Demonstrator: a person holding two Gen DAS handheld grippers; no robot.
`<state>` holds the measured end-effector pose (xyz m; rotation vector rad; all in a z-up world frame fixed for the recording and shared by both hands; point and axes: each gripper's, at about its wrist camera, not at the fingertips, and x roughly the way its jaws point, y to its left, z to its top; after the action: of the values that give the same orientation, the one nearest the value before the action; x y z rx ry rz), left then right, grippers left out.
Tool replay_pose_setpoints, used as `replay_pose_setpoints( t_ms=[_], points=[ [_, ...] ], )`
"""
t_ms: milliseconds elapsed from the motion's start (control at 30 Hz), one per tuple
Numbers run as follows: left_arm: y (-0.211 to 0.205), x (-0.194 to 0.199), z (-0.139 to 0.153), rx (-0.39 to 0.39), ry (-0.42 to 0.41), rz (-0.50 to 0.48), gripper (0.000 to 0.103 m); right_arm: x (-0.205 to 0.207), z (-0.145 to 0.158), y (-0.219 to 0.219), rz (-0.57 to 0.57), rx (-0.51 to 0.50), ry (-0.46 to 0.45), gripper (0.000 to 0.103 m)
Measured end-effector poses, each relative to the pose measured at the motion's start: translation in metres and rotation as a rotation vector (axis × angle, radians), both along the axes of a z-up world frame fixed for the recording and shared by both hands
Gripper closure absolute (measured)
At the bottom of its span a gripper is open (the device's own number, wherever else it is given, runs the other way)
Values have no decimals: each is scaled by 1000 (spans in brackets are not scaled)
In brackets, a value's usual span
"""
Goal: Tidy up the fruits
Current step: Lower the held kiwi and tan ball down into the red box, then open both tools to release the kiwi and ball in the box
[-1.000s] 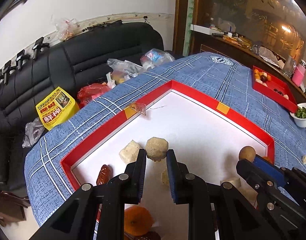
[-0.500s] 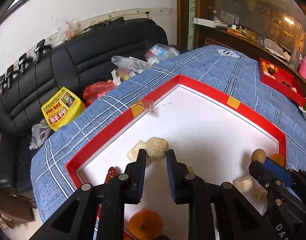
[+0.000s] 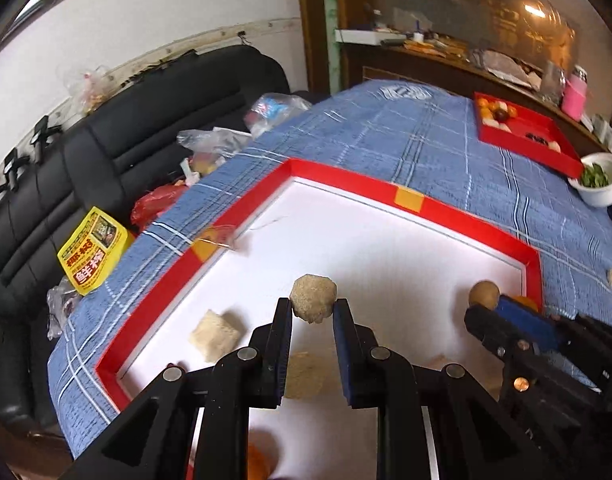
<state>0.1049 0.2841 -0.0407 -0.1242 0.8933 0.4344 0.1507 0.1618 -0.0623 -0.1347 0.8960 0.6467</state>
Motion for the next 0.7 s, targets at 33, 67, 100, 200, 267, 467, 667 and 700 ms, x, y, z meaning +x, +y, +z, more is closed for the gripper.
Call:
replay_pose_setpoints(
  t_ms=[33,67,100,200,267,467,667,700],
  points=[
    [-1,3,-3,-5,15,-16,83,1,0,0,0,1,1,84],
    [-2,5,-6,-1,24,-23,83,2,-1,0,-2,0,0,84],
    [-3,6,-7,8,25,-21,83,3,-1,0,-2,0,-1,84],
    [-2,9,-12,-14,48,-21,83,5,-2,2,-2,-4,2,84],
    [0,9,-16,-41,74,-15,83,6,-4,5,1,-11,7,84],
    [13,-2,-12,-59,108,75,57,5,-6,13,23,-67,40,62],
    [22,-31,19,-121,-24,161,54,-17,28,5,47,-60,-29,34],
    [18,-37,28,-116,-62,164,52,-21,38,-1,30,-48,-62,31]
  ],
)
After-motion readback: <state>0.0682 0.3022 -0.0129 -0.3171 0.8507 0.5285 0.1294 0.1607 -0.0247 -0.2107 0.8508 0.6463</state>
